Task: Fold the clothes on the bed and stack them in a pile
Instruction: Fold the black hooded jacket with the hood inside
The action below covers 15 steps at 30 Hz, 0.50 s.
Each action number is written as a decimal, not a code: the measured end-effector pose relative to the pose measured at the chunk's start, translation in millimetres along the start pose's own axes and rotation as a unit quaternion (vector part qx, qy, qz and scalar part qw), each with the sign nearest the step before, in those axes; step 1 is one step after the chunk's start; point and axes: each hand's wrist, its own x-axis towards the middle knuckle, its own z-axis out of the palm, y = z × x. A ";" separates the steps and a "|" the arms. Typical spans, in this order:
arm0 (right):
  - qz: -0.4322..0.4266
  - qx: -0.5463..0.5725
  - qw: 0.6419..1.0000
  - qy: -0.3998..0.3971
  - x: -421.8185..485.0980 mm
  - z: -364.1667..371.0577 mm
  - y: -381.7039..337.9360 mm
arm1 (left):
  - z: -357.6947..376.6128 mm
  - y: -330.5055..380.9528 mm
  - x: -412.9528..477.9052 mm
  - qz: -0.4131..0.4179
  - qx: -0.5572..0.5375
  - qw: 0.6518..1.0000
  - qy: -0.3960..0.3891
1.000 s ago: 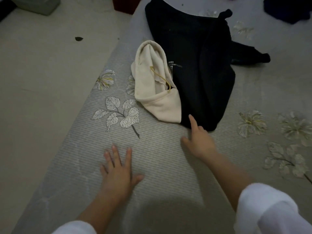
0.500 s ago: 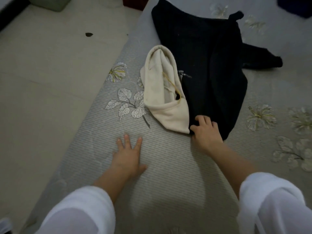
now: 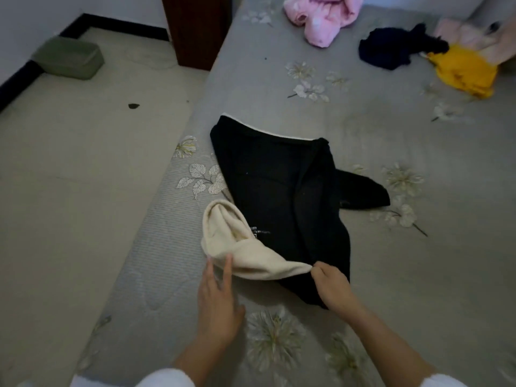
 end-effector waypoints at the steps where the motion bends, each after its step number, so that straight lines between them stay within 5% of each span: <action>1: 0.003 0.024 1.000 0.016 -11.6 -11.5 -5.0 | -6.3 4.3 -3.6 0.025 0.002 1.000 0.006; 4: 0.016 0.088 0.995 0.043 -39.4 -52.0 -27.1 | -26.3 21.5 -5.5 0.016 -0.021 1.000 0.009; 9: -0.054 0.183 0.982 0.002 -95.7 -139.5 -85.2 | -53.1 69.9 -5.5 -0.162 -0.249 0.953 -0.054; 12: -0.118 0.064 0.991 0.016 -131.1 -190.4 -102.7 | -63.6 106.9 -13.2 -0.115 -0.286 0.950 -0.050; 15: -0.189 -0.099 0.970 0.118 -148.4 -228.6 -100.1 | -75.9 144.7 -25.5 0.007 -0.243 0.970 -0.008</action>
